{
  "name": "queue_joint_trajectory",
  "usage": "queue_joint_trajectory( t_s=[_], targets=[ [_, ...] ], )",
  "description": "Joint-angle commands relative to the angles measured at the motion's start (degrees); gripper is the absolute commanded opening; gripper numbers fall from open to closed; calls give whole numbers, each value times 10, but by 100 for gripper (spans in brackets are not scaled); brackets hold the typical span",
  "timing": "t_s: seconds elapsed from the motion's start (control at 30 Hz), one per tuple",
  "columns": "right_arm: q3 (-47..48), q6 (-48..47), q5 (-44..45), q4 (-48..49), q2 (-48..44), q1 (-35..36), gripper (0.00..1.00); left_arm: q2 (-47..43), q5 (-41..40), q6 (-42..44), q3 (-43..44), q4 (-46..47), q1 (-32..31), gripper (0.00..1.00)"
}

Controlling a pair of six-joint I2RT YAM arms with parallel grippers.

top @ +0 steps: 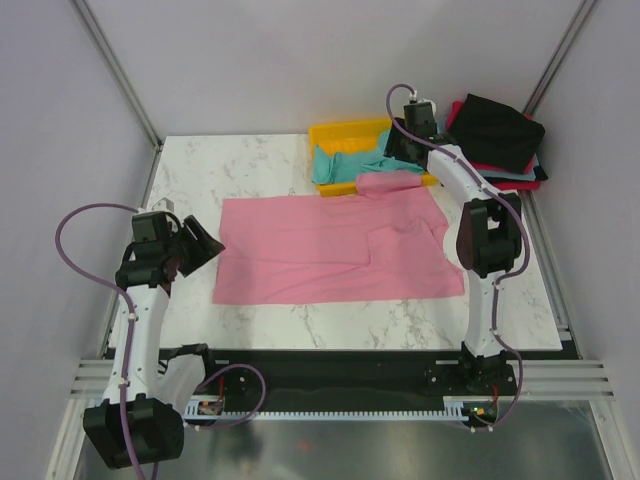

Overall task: Fold and stack the t-shirts
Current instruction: Fold the tshirt

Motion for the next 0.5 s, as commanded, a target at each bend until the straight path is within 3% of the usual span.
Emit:
queue_joint_trajectory(
  t_s=[0.0,0.47],
  targets=[
    [32,-31,-8,-51,36,-23,62,5,11,22,-1,13,-1,63],
    [70,-73,57,-99,90,-39,62,14,11,22,-2,14,-1,63]
  ],
)
